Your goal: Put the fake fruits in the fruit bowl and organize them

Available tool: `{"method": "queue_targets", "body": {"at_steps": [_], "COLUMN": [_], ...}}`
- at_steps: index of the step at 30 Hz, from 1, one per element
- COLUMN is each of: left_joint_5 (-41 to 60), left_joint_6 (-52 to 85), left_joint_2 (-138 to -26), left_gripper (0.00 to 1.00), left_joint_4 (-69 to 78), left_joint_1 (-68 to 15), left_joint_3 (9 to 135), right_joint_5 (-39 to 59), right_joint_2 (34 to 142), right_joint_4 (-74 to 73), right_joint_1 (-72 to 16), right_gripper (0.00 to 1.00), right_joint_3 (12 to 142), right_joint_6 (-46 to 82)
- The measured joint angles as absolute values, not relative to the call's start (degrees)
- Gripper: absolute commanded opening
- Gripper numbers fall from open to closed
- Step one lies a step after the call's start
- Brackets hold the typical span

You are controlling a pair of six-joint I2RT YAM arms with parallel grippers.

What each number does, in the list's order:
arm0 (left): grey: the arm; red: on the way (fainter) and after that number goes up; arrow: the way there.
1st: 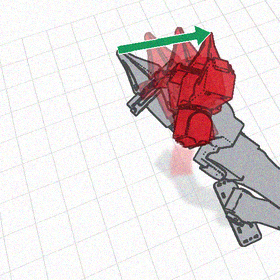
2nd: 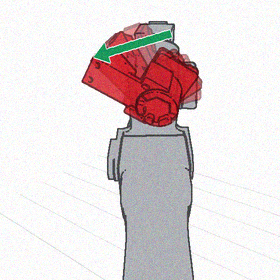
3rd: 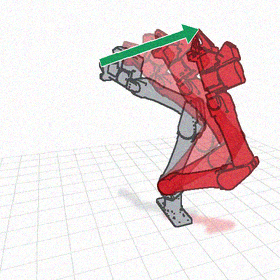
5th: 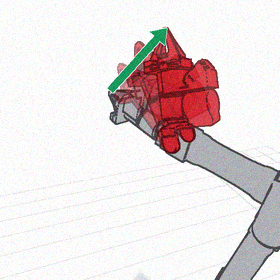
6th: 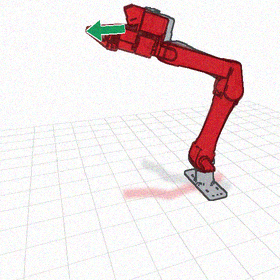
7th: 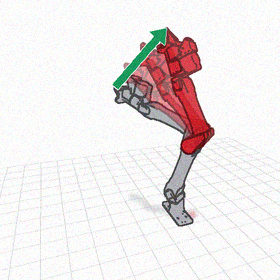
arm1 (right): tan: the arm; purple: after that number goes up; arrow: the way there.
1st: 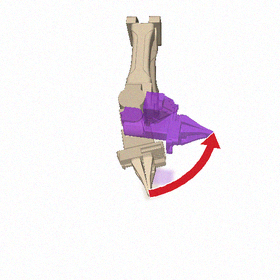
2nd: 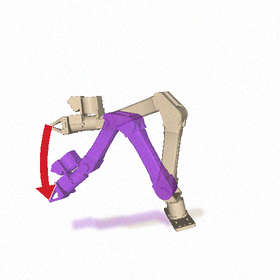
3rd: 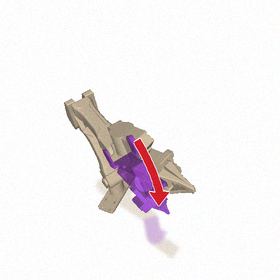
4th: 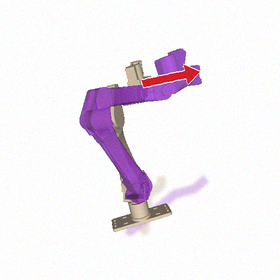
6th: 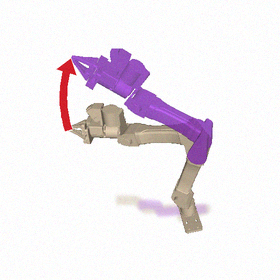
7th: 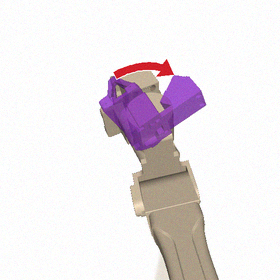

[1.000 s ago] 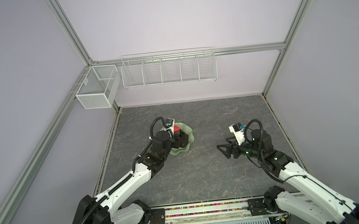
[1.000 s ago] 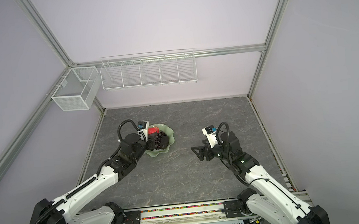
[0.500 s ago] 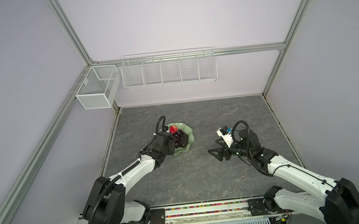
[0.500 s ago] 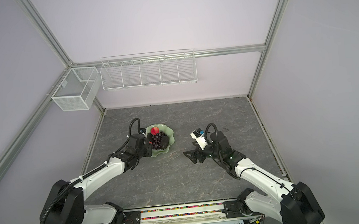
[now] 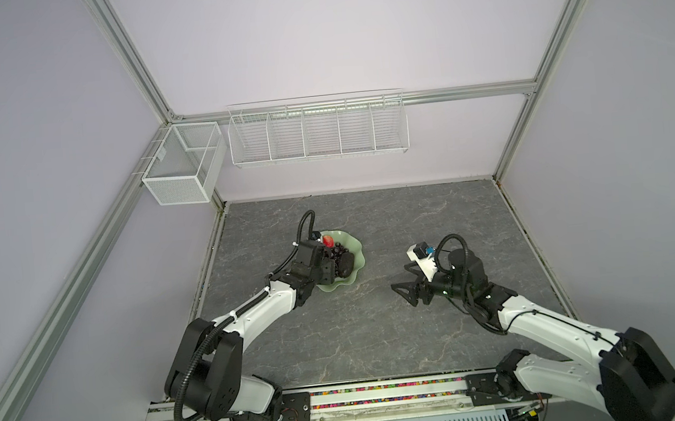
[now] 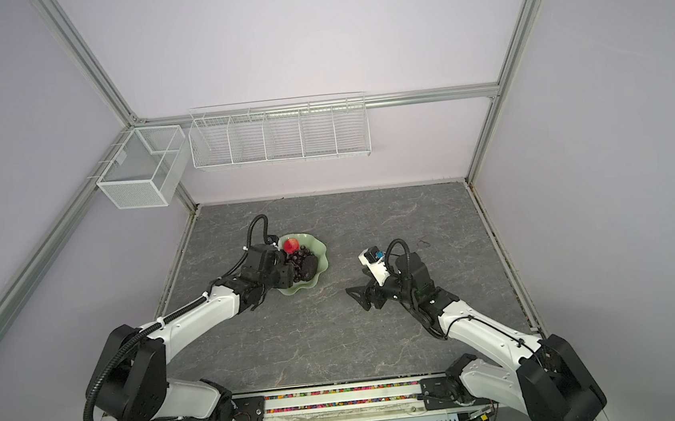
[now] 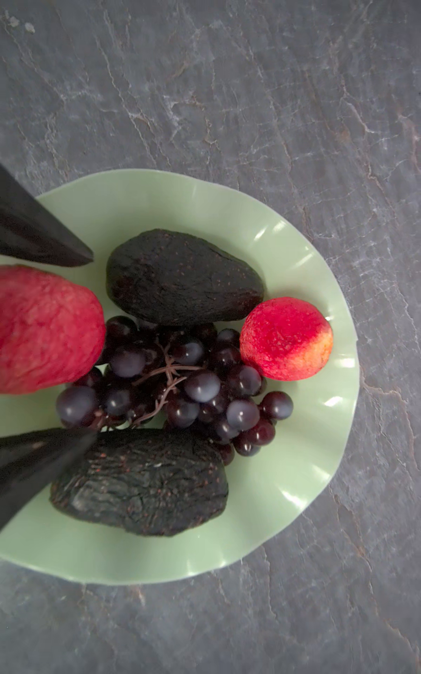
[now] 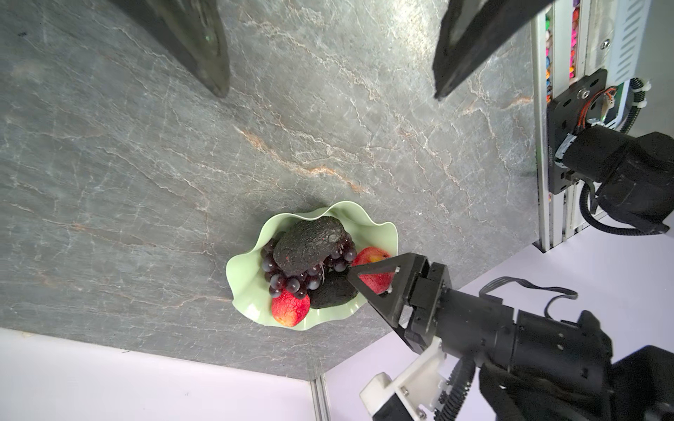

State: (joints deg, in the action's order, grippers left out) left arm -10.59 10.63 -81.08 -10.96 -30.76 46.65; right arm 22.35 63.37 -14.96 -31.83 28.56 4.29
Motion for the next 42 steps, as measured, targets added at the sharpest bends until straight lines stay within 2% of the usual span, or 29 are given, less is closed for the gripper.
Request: {"method": "queue_targets", "body": {"at_steps": [4, 9, 12, 17, 20, 22, 26, 31, 38, 42], "left_joint_5": [-10.66, -10.87, -12.75, -21.37, -28.71, -33.04, -35.9, -33.34, -27.33, -26.02], "left_joint_6": [10.26, 9.21, 8.16, 5.74, 4.14, 2.72, 2.33, 1.43, 1.04, 1.93], "left_joint_2": [-78.43, -74.94, -71.31, -66.06, -65.73, -67.92, -75.4, -80.82, -87.55, -88.18], "left_gripper": [0.81, 0.99, 0.99, 0.99, 0.99, 0.99, 0.99, 0.99, 0.99, 0.99], "left_joint_4": [-9.91, -7.7, -4.93, 2.26, 11.29, 17.89, 26.57, 35.31, 48.71, 48.75], "left_joint_1": [-30.76, -30.76, -30.74, -28.93, -23.79, -18.96, -12.82, -10.81, -6.96, -5.82], "left_joint_3": [45.74, 44.31, 42.15, 37.6, 32.42, 28.4, 23.99, 23.55, 21.71, 21.65], "right_joint_5": [21.76, 19.18, 12.84, -7.99, -17.47, -21.3, -21.56, -15.53, -10.85, -10.2], "right_joint_2": [62.02, 58.78, 55.55, 56.12, 60.29, 63.7, 74.02, 87.5, 88.23, 88.2], "right_joint_4": [-15.59, -15.77, -14.46, -11.99, -13.04, -20.71, -37.34, -48.36, -50.43, -50.78], "right_joint_1": [-30.92, -27.62, -25.12, -19.94, -14.81, -12.62, -8.38, -2.61, -2.15, -2.0], "right_gripper": [0.88, 0.88, 0.89, 0.89, 0.89, 0.89, 0.89, 0.89, 0.89, 0.89], "right_joint_3": [27.44, 25.5, 24.69, 25.8, 25.85, 22.98, 16.34, 17.69, 20.34, 20.99], "right_joint_6": [4.49, 5.52, 6.09, 5.87, 5.02, 2.72, -0.6, -1.69, -1.83, -1.8]}}
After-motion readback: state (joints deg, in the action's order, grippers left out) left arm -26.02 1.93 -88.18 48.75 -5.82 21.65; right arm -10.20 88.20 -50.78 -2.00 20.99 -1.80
